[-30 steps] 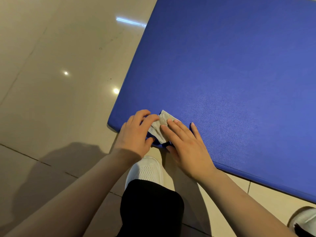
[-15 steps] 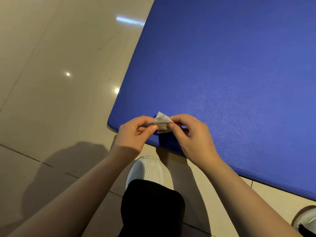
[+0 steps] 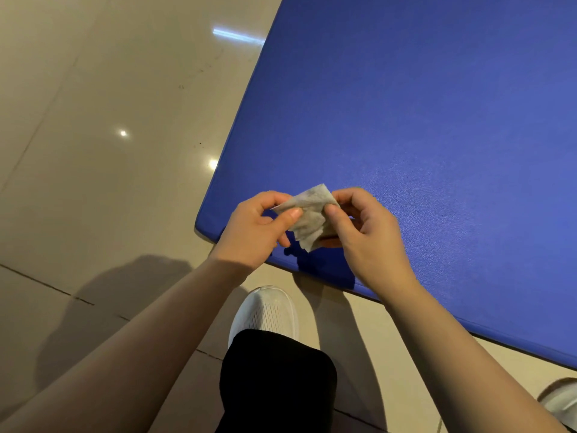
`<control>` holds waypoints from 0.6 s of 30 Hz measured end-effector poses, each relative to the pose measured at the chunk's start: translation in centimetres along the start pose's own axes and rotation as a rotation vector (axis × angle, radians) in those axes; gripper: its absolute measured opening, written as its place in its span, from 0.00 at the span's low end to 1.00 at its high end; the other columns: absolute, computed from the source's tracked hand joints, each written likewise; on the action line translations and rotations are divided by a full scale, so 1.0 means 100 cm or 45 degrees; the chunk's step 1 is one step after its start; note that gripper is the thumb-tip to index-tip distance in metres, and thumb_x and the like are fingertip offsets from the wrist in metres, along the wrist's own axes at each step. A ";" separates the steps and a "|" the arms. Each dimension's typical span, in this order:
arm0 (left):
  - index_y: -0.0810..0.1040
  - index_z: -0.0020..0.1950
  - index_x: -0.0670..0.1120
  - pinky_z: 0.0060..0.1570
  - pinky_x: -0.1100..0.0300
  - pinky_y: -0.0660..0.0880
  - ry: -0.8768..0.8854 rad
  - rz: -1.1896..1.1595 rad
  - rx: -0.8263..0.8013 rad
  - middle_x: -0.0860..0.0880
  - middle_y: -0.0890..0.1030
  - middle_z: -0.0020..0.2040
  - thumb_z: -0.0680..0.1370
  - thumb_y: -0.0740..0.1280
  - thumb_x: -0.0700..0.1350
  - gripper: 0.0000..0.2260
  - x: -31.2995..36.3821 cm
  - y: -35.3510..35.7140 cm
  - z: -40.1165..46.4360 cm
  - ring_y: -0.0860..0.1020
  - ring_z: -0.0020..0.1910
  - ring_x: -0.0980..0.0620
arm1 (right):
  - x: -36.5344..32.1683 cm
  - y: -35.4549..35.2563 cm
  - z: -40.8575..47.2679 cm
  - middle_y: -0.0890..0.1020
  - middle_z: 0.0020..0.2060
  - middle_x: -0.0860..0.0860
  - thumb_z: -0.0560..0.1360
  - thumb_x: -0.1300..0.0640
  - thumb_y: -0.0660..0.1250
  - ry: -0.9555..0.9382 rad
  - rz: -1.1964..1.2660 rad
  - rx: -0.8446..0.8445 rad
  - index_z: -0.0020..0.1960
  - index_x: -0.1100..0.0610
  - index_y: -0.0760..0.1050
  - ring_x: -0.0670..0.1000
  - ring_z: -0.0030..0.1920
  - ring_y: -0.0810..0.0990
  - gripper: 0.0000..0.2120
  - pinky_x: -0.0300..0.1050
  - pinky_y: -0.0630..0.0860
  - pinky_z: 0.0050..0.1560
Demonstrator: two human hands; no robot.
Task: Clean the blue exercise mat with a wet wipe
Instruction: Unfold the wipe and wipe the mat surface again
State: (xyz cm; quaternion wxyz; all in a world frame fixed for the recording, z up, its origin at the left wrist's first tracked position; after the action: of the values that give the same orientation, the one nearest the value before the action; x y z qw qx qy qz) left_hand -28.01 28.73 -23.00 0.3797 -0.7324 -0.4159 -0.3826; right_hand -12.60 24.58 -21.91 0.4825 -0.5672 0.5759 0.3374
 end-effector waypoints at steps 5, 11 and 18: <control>0.78 0.48 0.51 0.31 0.69 0.73 -0.057 0.001 -0.031 0.56 0.81 0.32 0.82 0.62 0.44 0.06 -0.002 0.004 0.003 0.78 0.31 0.60 | -0.006 0.000 -0.002 0.82 0.44 0.56 0.80 0.66 0.62 0.080 0.230 -0.192 0.53 0.49 0.74 0.55 0.41 0.85 0.11 0.46 0.82 0.41; 0.77 0.49 0.51 0.30 0.71 0.70 -0.009 0.116 0.001 0.53 0.79 0.32 0.82 0.60 0.48 0.07 0.003 -0.001 0.006 0.76 0.29 0.62 | -0.002 0.003 0.000 0.83 0.50 0.55 0.80 0.65 0.63 0.185 0.103 -0.288 0.50 0.55 0.81 0.49 0.47 0.85 0.09 0.38 0.81 0.45; 0.76 0.62 0.43 0.42 0.64 0.79 -0.124 -0.178 -0.154 0.49 0.84 0.51 0.75 0.70 0.38 0.16 0.000 0.000 0.004 0.84 0.46 0.55 | 0.000 0.003 -0.003 0.84 0.45 0.49 0.80 0.68 0.60 0.310 0.319 -0.221 0.51 0.54 0.80 0.48 0.44 0.85 0.13 0.41 0.82 0.45</control>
State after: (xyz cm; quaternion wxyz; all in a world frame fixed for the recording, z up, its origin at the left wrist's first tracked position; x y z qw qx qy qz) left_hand -27.92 29.05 -23.15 0.2866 -0.7410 -0.4601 -0.3963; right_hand -12.96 24.30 -21.88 0.3127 -0.5674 0.6647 0.3720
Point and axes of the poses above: each hand's wrist, its own z-axis towards the middle knuckle, its own y-axis out of the palm, x = y × z, the point moved 7 cm from there along z, towards the middle knuckle
